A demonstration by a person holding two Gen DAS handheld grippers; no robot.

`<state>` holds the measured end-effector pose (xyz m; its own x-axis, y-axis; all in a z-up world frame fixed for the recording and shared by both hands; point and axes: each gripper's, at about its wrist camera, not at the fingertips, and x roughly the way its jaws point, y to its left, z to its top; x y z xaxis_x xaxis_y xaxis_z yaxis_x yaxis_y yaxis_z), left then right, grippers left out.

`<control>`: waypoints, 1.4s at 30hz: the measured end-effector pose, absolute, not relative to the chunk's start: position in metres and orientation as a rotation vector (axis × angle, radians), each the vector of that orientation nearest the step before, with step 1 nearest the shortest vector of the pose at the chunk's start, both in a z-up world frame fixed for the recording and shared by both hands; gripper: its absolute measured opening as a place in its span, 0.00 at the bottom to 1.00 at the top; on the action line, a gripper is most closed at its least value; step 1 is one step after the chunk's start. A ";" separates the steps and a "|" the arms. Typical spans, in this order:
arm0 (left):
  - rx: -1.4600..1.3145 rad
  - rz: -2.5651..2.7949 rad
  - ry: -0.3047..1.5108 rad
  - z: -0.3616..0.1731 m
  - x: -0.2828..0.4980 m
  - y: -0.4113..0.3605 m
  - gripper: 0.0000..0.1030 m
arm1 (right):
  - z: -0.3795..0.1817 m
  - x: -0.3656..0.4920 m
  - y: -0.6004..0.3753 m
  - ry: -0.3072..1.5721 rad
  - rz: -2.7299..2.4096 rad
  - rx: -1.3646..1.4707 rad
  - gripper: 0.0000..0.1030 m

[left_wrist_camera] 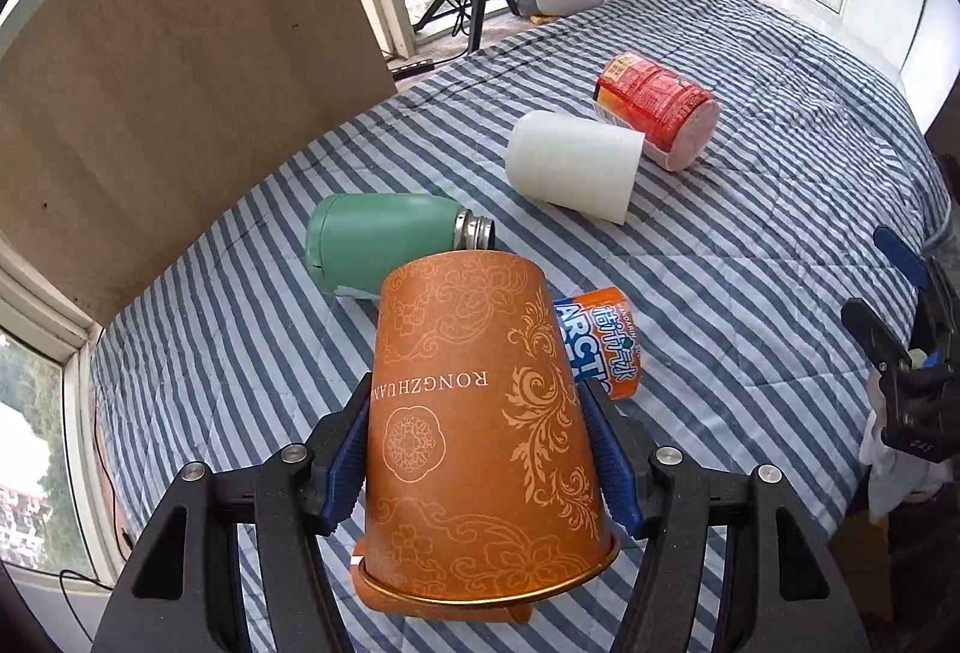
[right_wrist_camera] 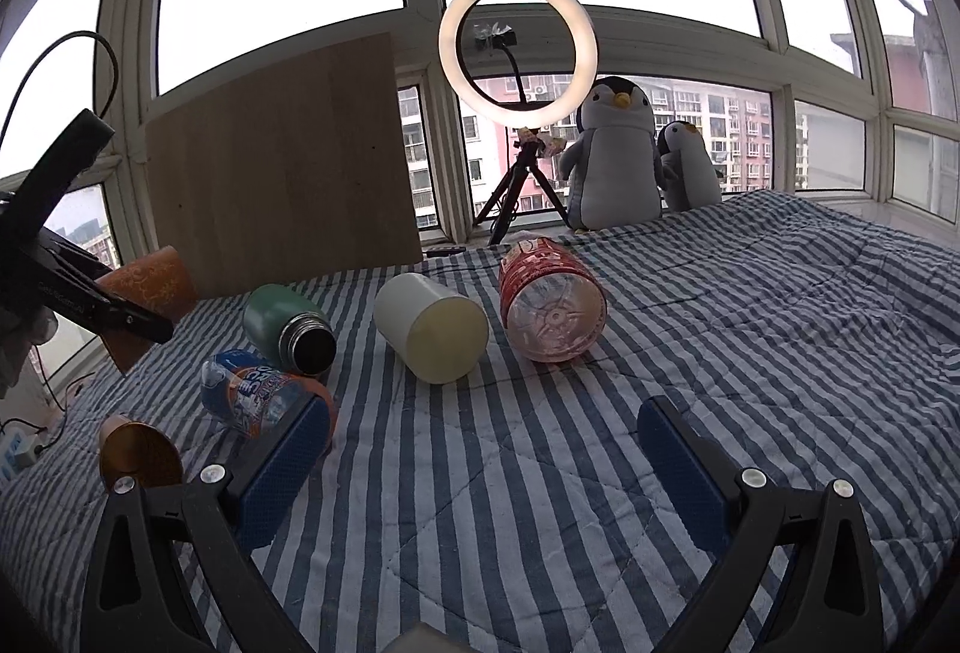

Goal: Flip cup upside down
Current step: 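Lift and set down the orange cup with the left gripper while the right gripper approaches it, then grasp the orange cup body with the right gripper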

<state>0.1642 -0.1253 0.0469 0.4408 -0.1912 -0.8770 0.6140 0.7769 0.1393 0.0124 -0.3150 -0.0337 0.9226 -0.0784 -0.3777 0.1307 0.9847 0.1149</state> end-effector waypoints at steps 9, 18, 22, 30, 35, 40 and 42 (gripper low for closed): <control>0.489 -0.751 1.071 0.000 0.107 -0.226 0.66 | -0.030 -0.009 -0.353 0.466 -0.145 0.153 0.98; 0.413 -0.822 1.148 -0.036 0.095 -0.272 0.66 | -0.037 -0.018 -0.397 0.558 -0.150 0.275 0.99; 0.374 -0.833 1.157 -0.043 0.105 -0.276 0.84 | -0.044 -0.012 -0.404 0.598 -0.130 0.324 0.99; 0.344 -0.823 1.127 -0.027 0.103 -0.232 0.90 | -0.053 0.002 -0.398 0.687 -0.048 0.404 0.99; 0.325 -0.779 1.060 -0.017 0.090 -0.192 0.92 | -0.051 0.009 -0.396 0.715 -0.020 0.459 0.98; 0.303 -0.776 0.992 -0.011 0.070 -0.160 0.92 | -0.060 0.023 -0.384 0.786 0.030 0.518 0.98; 0.294 -0.766 0.967 -0.010 0.063 -0.150 0.92 | -0.064 0.030 -0.379 0.818 0.047 0.551 0.98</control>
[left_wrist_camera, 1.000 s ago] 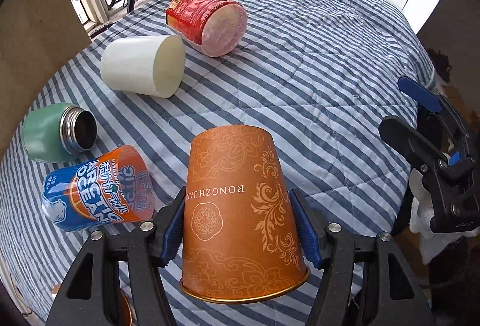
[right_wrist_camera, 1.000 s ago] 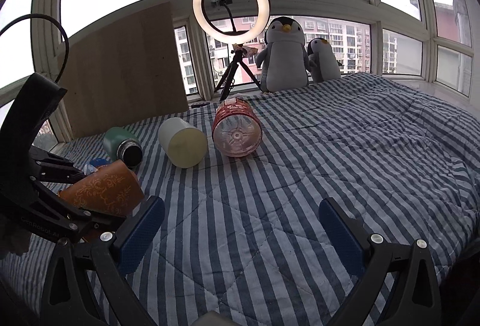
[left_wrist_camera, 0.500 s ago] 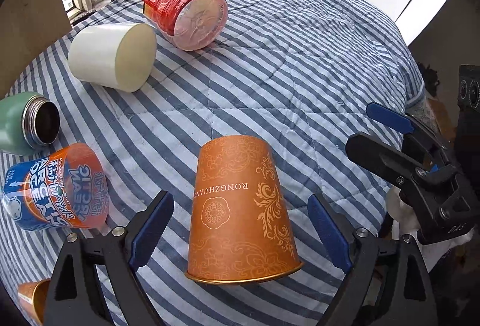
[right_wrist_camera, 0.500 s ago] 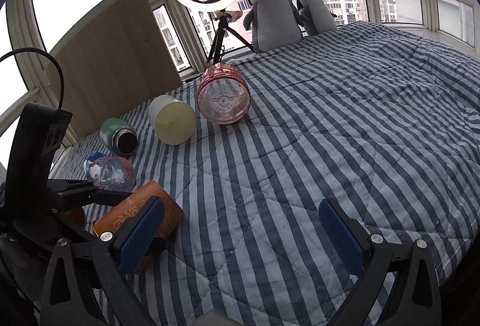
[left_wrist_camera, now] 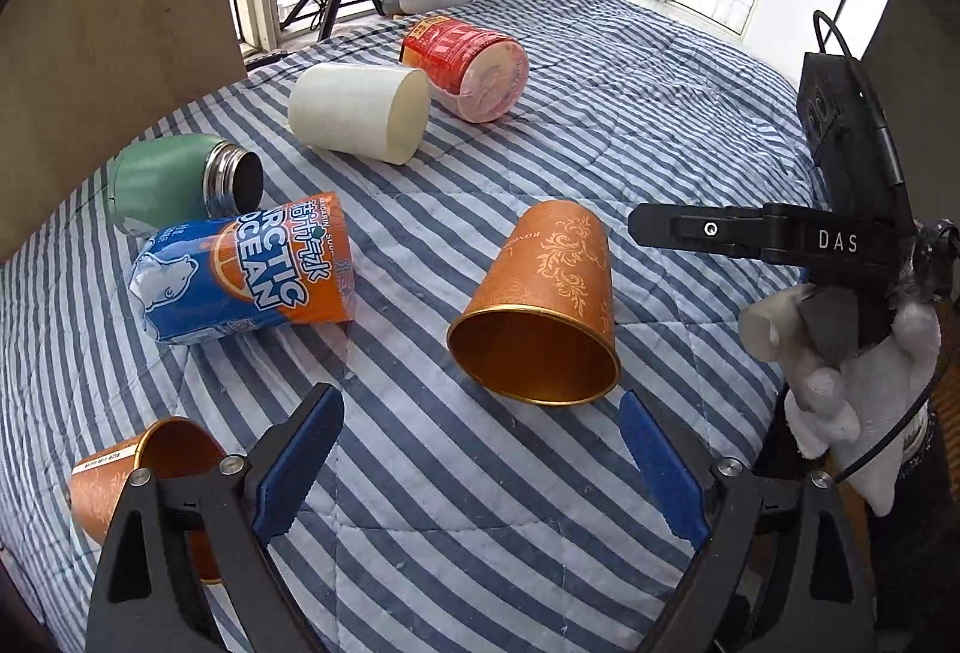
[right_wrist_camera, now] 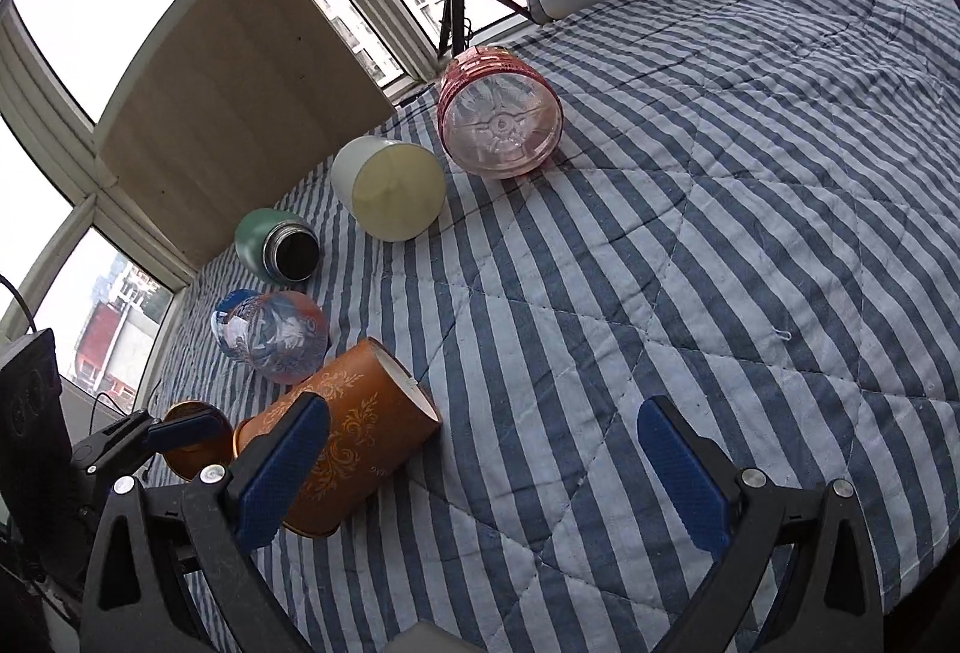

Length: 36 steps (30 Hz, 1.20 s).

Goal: Flip cup upside down
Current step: 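Grasp the orange cup body with the right gripper, then lift and rotate the orange cup with the right gripper until its rim faces up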

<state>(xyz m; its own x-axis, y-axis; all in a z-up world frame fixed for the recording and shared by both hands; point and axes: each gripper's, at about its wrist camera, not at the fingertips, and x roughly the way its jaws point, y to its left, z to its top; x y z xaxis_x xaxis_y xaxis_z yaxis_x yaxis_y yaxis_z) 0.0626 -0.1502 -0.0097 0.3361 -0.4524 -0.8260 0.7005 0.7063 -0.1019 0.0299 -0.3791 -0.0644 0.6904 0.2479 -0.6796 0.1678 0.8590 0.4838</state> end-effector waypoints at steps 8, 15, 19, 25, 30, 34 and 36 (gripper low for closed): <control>0.409 -0.681 0.862 -0.021 0.027 -0.133 0.92 | -0.077 0.043 -0.365 0.930 0.094 0.678 0.98; 0.499 -0.645 0.824 -0.033 0.012 -0.124 0.92 | -0.082 0.055 -0.353 0.988 0.070 0.750 0.98; 0.506 -0.645 0.815 -0.036 0.009 -0.118 0.92 | -0.083 0.063 -0.351 1.000 0.073 0.794 0.98; 0.476 -0.650 0.827 -0.036 0.010 -0.106 0.92 | -0.085 0.068 -0.348 1.002 0.085 0.862 0.98; 0.449 -0.659 0.844 -0.037 0.013 -0.100 0.92 | -0.086 0.077 -0.343 1.009 0.067 0.860 0.98; 0.435 -0.655 0.865 -0.042 0.016 -0.096 0.92 | -0.088 0.083 -0.343 1.012 0.060 0.864 0.95; 0.421 -0.652 0.875 -0.044 0.019 -0.093 0.92 | -0.089 0.085 -0.344 1.017 0.059 0.859 0.90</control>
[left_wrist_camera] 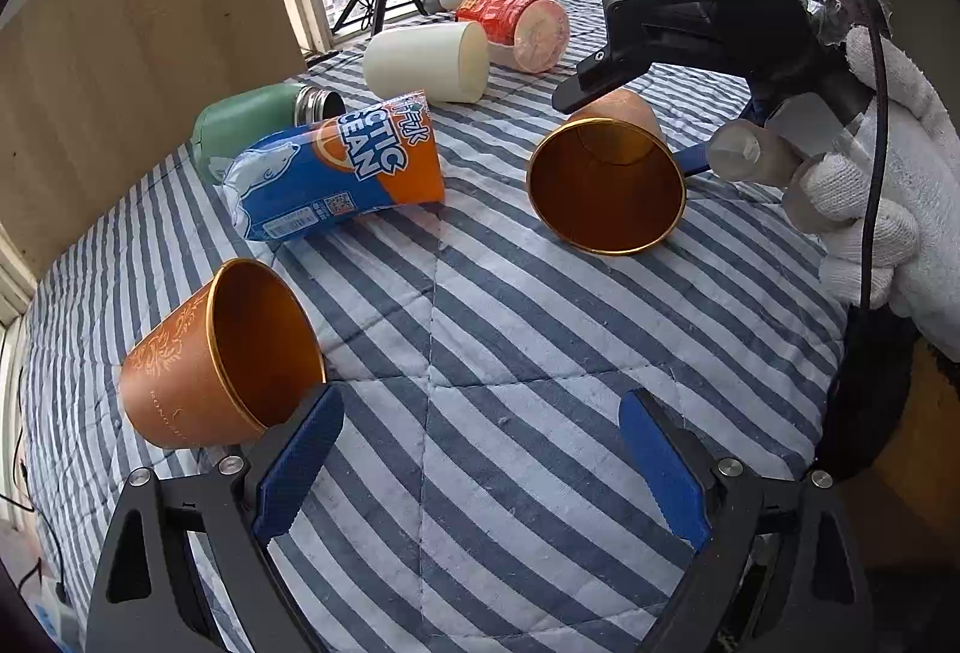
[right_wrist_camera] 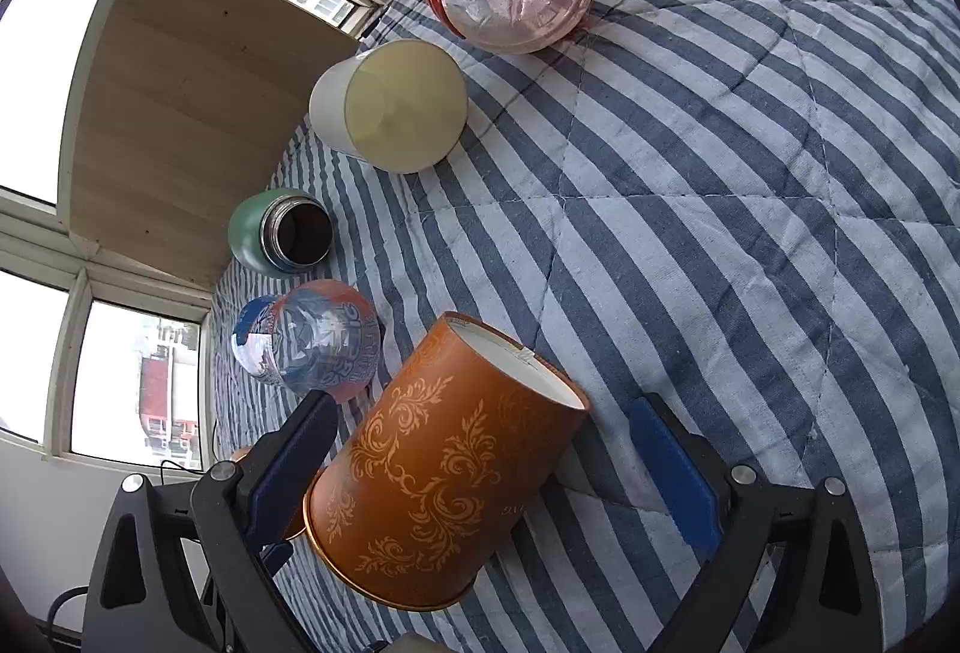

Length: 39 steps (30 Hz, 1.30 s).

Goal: Flip cup upside down
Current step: 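Lift and rotate the orange cup with the right gripper until its rim faces up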

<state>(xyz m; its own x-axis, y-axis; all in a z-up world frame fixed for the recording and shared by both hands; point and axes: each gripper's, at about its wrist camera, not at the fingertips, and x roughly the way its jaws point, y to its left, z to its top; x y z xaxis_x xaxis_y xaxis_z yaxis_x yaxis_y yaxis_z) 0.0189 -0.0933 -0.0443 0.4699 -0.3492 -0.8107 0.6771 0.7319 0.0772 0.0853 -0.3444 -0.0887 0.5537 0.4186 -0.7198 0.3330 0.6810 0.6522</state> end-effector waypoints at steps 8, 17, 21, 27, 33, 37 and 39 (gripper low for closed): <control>0.380 -0.657 0.895 -0.049 0.024 -0.091 0.92 | -0.084 0.086 -0.336 1.012 0.102 0.802 0.71; 0.319 -0.673 0.891 -0.047 0.029 -0.088 0.92 | -0.061 0.082 -0.321 0.861 0.103 0.618 0.61; 0.286 -0.683 0.900 -0.047 0.030 -0.089 0.92 | -0.047 0.079 -0.313 0.774 0.065 0.456 0.59; 0.268 -0.694 0.892 -0.045 0.028 -0.092 0.92 | -0.028 0.077 -0.303 0.585 -0.014 0.219 0.57; 0.248 -0.684 0.889 -0.045 0.033 -0.094 0.92 | -0.030 0.089 -0.284 0.518 -0.066 0.002 0.56; 0.229 -0.673 0.884 -0.045 0.037 -0.096 0.92 | -0.037 0.086 -0.273 0.507 -0.063 -0.091 0.56; 0.220 -0.672 0.877 -0.045 0.037 -0.098 0.92 | -0.040 0.083 -0.274 0.518 -0.048 -0.088 0.56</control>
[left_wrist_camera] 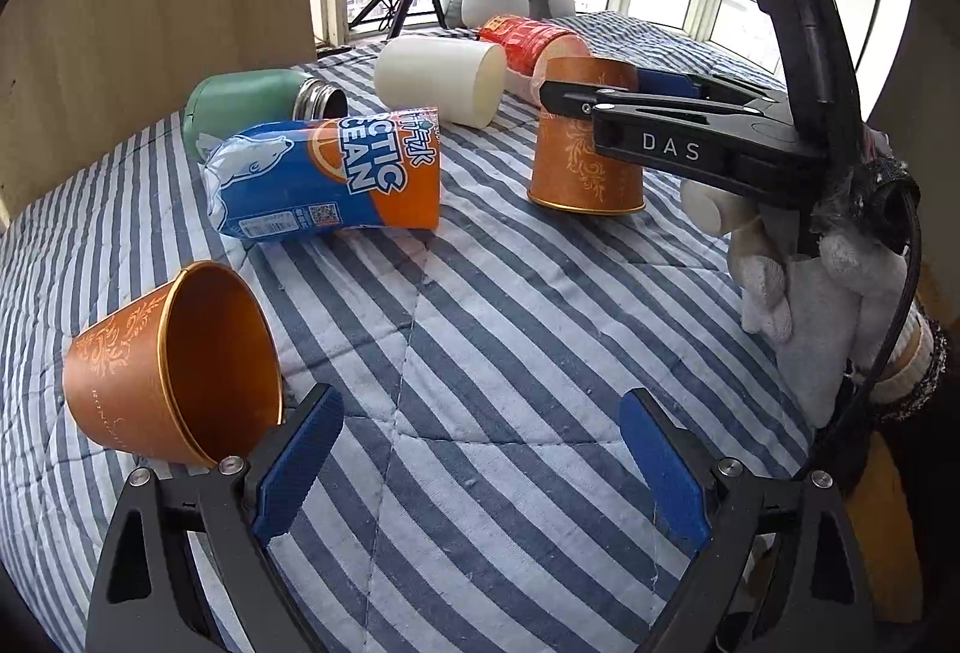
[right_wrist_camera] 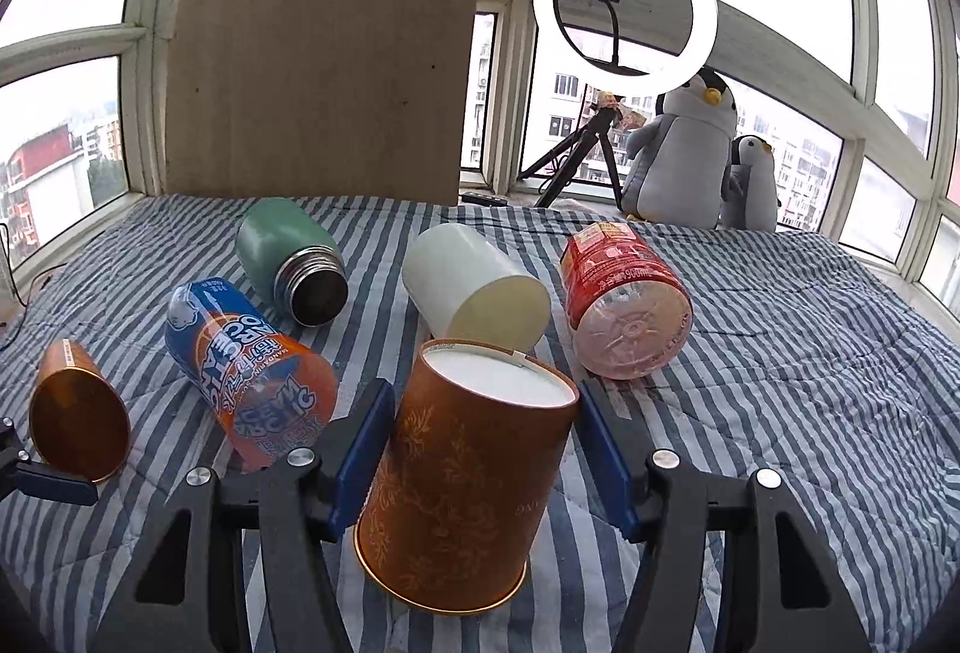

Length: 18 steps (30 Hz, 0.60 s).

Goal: Flip cup upside down
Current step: 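Lift and rotate the orange cup with the right gripper until its rim faces up, then lower the orange cup onto the bed and open the right gripper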

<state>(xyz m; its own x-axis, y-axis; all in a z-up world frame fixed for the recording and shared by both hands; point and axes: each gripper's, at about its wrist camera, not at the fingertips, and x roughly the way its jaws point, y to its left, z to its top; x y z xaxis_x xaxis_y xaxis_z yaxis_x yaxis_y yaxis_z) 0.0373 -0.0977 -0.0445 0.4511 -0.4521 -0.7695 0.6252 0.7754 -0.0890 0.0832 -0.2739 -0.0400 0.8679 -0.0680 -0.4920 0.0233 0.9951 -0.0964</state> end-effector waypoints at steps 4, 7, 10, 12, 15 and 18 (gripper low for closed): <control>0.209 -0.668 0.850 -0.042 0.034 -0.103 0.92 | -0.042 0.074 -0.277 0.510 -0.029 -0.078 0.56; 0.197 -0.663 0.823 -0.038 0.031 -0.106 0.92 | -0.043 0.067 -0.278 0.509 -0.007 -0.070 0.56; 0.175 -0.661 0.801 -0.034 0.029 -0.112 0.92 | -0.044 0.060 -0.281 0.498 0.006 -0.058 0.58; 0.174 -0.649 0.780 -0.033 0.027 -0.115 0.92 | -0.043 0.055 -0.284 0.489 0.026 -0.042 0.66; 0.176 -0.621 0.745 -0.031 0.026 -0.121 0.93 | -0.042 0.046 -0.288 0.468 0.052 -0.020 0.72; 0.159 -0.605 0.719 -0.029 0.026 -0.126 0.93 | -0.041 0.034 -0.293 0.442 0.078 -0.006 0.80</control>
